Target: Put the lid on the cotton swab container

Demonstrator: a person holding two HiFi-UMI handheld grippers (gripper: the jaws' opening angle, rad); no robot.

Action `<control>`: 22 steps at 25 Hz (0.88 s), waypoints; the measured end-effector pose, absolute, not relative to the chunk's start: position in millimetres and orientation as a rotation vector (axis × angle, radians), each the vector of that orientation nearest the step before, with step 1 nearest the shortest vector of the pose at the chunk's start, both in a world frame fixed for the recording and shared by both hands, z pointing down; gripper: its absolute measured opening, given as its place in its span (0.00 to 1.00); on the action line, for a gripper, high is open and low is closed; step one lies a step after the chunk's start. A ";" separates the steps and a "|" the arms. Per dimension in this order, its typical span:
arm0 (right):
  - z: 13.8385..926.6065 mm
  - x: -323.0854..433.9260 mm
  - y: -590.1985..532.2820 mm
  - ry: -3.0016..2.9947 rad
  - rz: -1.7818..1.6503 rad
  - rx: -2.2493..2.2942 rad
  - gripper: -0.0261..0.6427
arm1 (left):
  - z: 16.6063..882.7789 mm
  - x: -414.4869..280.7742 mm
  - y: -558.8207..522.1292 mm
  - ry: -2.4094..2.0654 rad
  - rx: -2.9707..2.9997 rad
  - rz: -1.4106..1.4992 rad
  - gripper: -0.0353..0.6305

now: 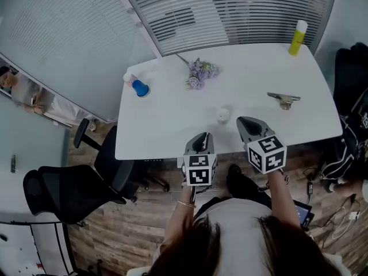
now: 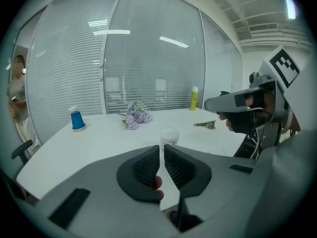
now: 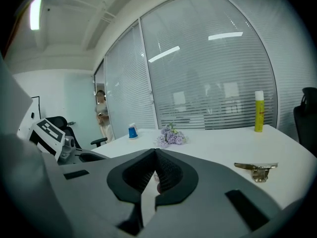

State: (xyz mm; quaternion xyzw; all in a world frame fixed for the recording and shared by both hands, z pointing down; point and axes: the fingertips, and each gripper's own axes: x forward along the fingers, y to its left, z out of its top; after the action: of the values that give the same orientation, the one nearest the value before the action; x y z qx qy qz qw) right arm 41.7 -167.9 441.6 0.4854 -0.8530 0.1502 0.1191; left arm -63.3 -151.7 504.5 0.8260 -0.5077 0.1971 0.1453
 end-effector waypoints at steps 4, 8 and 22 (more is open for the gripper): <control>431.4 42.9 -158.1 -2.498 0.369 1.457 0.08 | 490.8 -70.2 -145.6 -1.493 2.391 0.520 0.10; 420.7 44.1 -147.3 -2.509 0.305 1.485 0.08 | 475.2 -73.1 -137.2 -1.503 2.410 0.481 0.09; 395.1 45.9 -108.7 -2.507 0.206 1.566 0.08 | 423.2 -84.8 -105.4 -1.544 2.491 0.363 0.08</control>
State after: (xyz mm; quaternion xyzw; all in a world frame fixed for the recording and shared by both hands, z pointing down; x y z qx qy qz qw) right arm 45.9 -108.7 395.1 0.5264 -0.8427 0.0692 0.0894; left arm -84.8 -105.4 423.2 0.8398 -0.5206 0.1224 0.0938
